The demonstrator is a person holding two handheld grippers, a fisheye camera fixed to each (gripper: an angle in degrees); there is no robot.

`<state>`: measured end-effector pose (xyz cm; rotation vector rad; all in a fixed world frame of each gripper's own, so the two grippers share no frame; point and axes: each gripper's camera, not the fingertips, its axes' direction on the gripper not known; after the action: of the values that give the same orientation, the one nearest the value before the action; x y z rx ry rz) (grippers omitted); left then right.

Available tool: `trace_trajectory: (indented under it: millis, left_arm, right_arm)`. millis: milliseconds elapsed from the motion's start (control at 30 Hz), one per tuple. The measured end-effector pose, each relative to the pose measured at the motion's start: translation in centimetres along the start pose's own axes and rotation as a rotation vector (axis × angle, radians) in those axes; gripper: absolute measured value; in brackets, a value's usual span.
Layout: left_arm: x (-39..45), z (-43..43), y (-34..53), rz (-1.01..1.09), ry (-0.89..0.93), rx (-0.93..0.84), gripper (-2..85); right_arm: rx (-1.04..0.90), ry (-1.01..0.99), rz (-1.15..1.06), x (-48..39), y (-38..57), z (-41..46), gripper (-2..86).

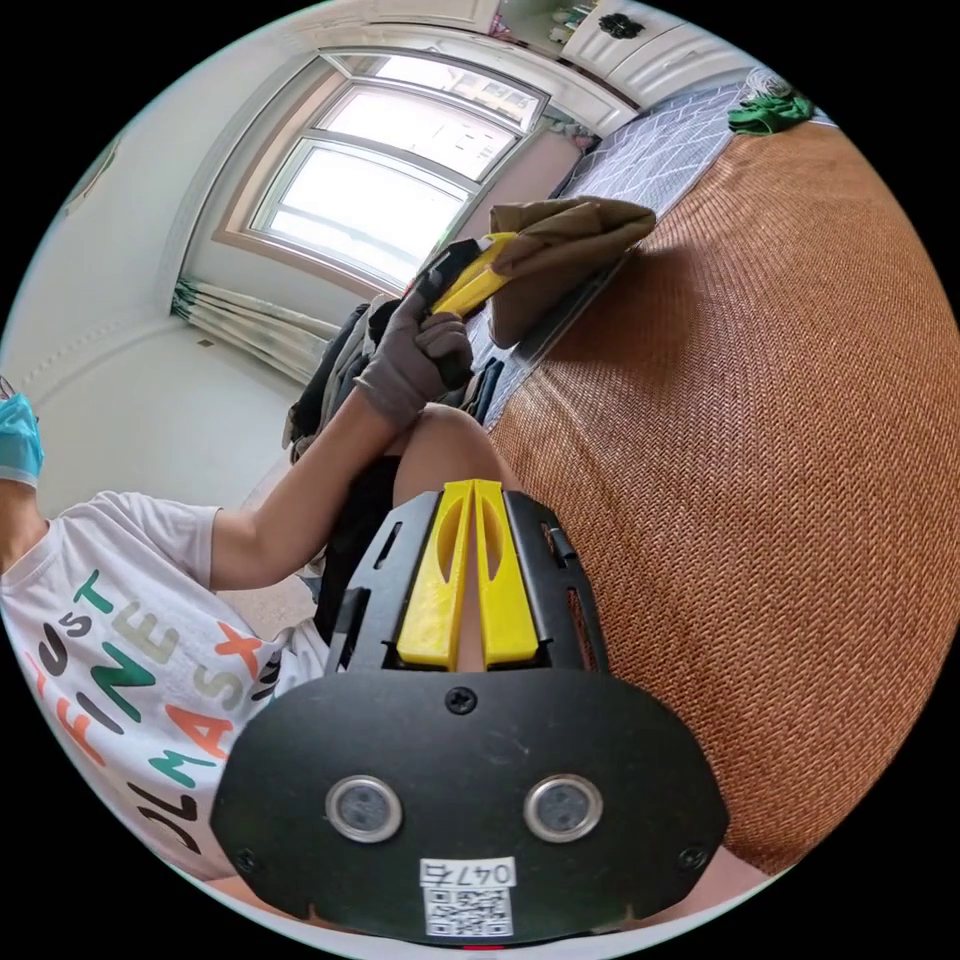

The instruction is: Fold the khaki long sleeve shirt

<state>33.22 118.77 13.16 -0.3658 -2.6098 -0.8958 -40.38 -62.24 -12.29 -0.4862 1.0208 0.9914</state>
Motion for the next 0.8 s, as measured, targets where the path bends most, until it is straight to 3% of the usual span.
trace_trajectory:
  millis: [233,467,700,767,800]
  left_arm:
    - [9.0,12.0,-6.8,0.115,0.133,-0.419,7.1]
    - [16.0,18.6,-13.6,0.278,0.25,-0.731,7.1]
    - [19.9,22.0,-21.0,0.33,0.261,-0.952,7.3]
    - [19.7,22.4,-23.2,0.291,0.276,-0.973,7.5]
    - [19.3,22.7,-24.6,0.257,0.297,-0.988,7.7]
  right_arm:
    - [0.027,0.082,-0.005,-1.9,0.2,-0.1,-1.2]
    - [0.083,0.136,-0.018,-4.4,0.7,-1.2,-1.2]
    - [0.276,0.473,-0.055,-9.3,0.9,-8.2,-0.5]
    - [0.33,0.58,-0.054,-10.6,1.0,-10.1,1.2]
    - [0.335,0.641,-0.091,-11.4,0.8,-10.7,6.8]
